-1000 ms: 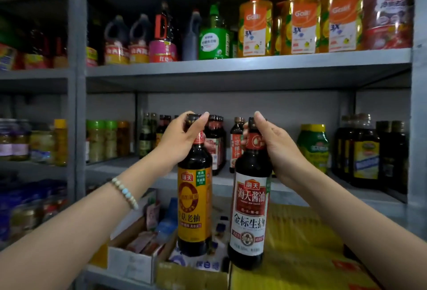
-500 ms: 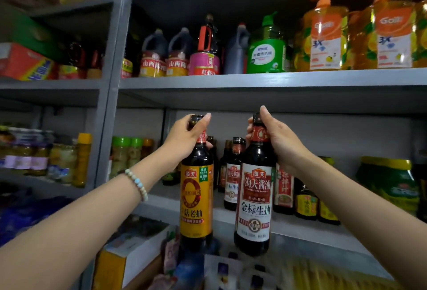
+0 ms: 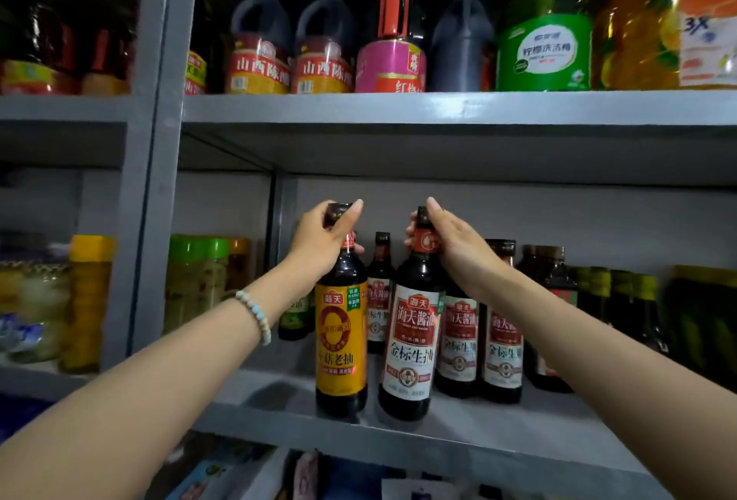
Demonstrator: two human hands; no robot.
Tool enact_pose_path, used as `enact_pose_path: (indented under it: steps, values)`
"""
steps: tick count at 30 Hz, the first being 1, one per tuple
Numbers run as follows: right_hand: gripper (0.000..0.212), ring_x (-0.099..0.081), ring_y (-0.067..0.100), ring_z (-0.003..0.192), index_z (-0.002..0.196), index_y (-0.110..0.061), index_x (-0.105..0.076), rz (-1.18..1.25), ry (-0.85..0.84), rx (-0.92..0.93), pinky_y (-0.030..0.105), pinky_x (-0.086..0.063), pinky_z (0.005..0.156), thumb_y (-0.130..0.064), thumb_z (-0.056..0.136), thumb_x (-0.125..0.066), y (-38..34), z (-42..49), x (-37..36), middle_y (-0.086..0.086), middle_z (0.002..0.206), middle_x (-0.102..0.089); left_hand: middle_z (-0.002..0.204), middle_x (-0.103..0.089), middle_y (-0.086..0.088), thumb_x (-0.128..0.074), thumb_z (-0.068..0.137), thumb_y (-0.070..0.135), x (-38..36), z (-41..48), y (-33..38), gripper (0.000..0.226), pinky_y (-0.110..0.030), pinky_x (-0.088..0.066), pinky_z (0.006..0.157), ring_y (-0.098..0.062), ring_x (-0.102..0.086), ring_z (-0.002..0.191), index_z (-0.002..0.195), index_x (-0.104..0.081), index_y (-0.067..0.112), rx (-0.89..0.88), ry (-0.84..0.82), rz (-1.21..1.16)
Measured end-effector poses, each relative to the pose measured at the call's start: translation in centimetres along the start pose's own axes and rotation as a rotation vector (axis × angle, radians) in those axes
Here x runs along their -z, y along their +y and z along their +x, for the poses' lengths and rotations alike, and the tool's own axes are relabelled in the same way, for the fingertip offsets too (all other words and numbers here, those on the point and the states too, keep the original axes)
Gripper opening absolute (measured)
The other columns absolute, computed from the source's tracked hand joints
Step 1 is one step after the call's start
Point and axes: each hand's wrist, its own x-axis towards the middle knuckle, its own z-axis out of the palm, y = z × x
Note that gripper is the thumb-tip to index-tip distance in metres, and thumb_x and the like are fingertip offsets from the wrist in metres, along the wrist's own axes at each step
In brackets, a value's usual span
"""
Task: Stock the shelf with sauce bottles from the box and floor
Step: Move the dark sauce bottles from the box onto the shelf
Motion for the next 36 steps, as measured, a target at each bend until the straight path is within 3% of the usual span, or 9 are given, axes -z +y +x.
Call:
enact_pose_path:
  steps: [6, 14, 17, 19, 23, 26, 29, 32, 36]
  values:
    - [0.050, -0.070, 0.010, 0.075, 0.111, -0.006, -0.059, -0.030, 0.036, -0.057, 0.017, -0.052, 0.060, -0.050, 0.090, -0.048, 2.8, 1.7, -1.3, -0.001, 0.081, -0.071, 0.080, -0.070, -0.008, -0.057, 0.086, 0.049, 0.1, 1.5, -3.9, 0.033, -0.027, -0.053, 0.061, -0.011, -0.070, 0.062, 0.085, -0.054, 0.017, 0.046, -0.046, -0.015]
    - [0.049, -0.066, 0.017, 0.085, 0.112, -0.006, -0.059, -0.088, 0.034, -0.075, 0.032, -0.051, 0.082, -0.049, 0.092, -0.047, 4.6, 2.4, -1.5, 0.003, 0.089, -0.068, 0.086, -0.072, -0.003, -0.057, 0.084, 0.052, 0.0, 2.5, -6.2, 0.031, -0.032, -0.057, 0.068, -0.011, -0.071, 0.064, 0.093, -0.058, 0.022, 0.095, -0.052, -0.027]
    - [0.046, -0.064, 0.020, 0.088, 0.112, -0.006, -0.059, -0.068, 0.039, -0.060, 0.035, -0.050, 0.090, -0.046, 0.093, -0.046, 5.0, 2.6, -1.6, 0.004, 0.089, -0.066, 0.085, -0.072, -0.003, -0.057, 0.084, 0.052, 0.0, 2.9, -6.4, 0.034, -0.027, -0.056, 0.061, -0.010, -0.071, 0.064, 0.096, -0.058, 0.020, 0.089, -0.076, -0.022]
    - [0.045, -0.064, 0.020, 0.087, 0.110, -0.007, -0.060, -0.057, 0.041, -0.054, 0.033, -0.051, 0.088, -0.046, 0.093, -0.046, 5.1, 2.7, -1.6, 0.003, 0.087, -0.067, 0.087, -0.072, -0.005, -0.057, 0.083, 0.053, -0.3, 2.9, -6.4, 0.043, -0.024, -0.055, 0.059, -0.010, -0.071, 0.065, 0.105, -0.058, 0.016, 0.085, -0.101, -0.008]
    - [0.043, -0.065, 0.017, 0.084, 0.106, -0.010, -0.063, -0.053, 0.065, -0.041, 0.031, -0.052, 0.084, -0.048, 0.093, -0.046, 5.4, 2.6, -1.7, -0.001, 0.081, -0.068, 0.105, -0.069, -0.006, -0.054, 0.083, 0.058, -1.1, 3.1, -6.8, 0.072, -0.034, -0.054, 0.081, -0.015, -0.070, 0.085, 0.137, -0.039, 0.014, 0.101, -0.081, 0.057]
    - [0.044, -0.066, 0.018, 0.087, 0.108, -0.012, -0.064, -0.044, 0.080, -0.060, 0.034, -0.051, 0.087, -0.050, 0.092, -0.048, 5.3, 2.4, -2.0, 0.000, 0.084, -0.069, 0.092, -0.072, -0.004, -0.053, 0.084, 0.056, -1.1, 2.6, -6.8, 0.064, -0.019, -0.051, 0.065, -0.007, -0.070, 0.072, 0.131, -0.046, 0.013, 0.071, -0.099, 0.049]
    - [0.048, -0.066, 0.015, 0.096, 0.119, -0.015, -0.059, -0.064, 0.119, -0.068, 0.028, -0.050, 0.084, -0.051, 0.089, -0.053, 5.7, 1.7, -2.1, -0.002, 0.100, -0.070, 0.109, -0.063, 0.007, -0.050, 0.084, 0.059, -1.0, 1.5, -6.8, 0.063, -0.009, -0.044, 0.074, 0.006, -0.061, 0.089, 0.130, -0.043, 0.017, 0.022, -0.092, 0.068]
    - [0.065, -0.057, 0.007, 0.102, 0.132, -0.022, -0.046, -0.173, 0.143, -0.098, 0.023, -0.046, 0.082, -0.056, 0.078, -0.059, 7.3, -0.5, -1.6, -0.007, 0.121, -0.058, 0.139, -0.044, -0.003, -0.047, 0.069, 0.070, -0.4, -0.5, -8.3, 0.089, -0.032, -0.041, 0.090, -0.021, -0.048, 0.122, 0.141, -0.023, 0.024, 0.146, -0.129, 0.015]
    - [0.071, -0.057, -0.011, 0.088, 0.128, -0.039, -0.031, -0.245, -0.004, -0.203, 0.009, -0.047, 0.063, -0.051, 0.069, -0.069, 9.9, -4.2, -0.4, -0.024, 0.108, -0.050, 0.137, -0.047, 0.001, -0.063, 0.061, 0.065, 1.4, -3.7, -11.8, 0.098, -0.031, -0.043, 0.085, -0.014, -0.053, 0.111, 0.142, -0.018, 0.032, 0.257, -0.373, 0.071]
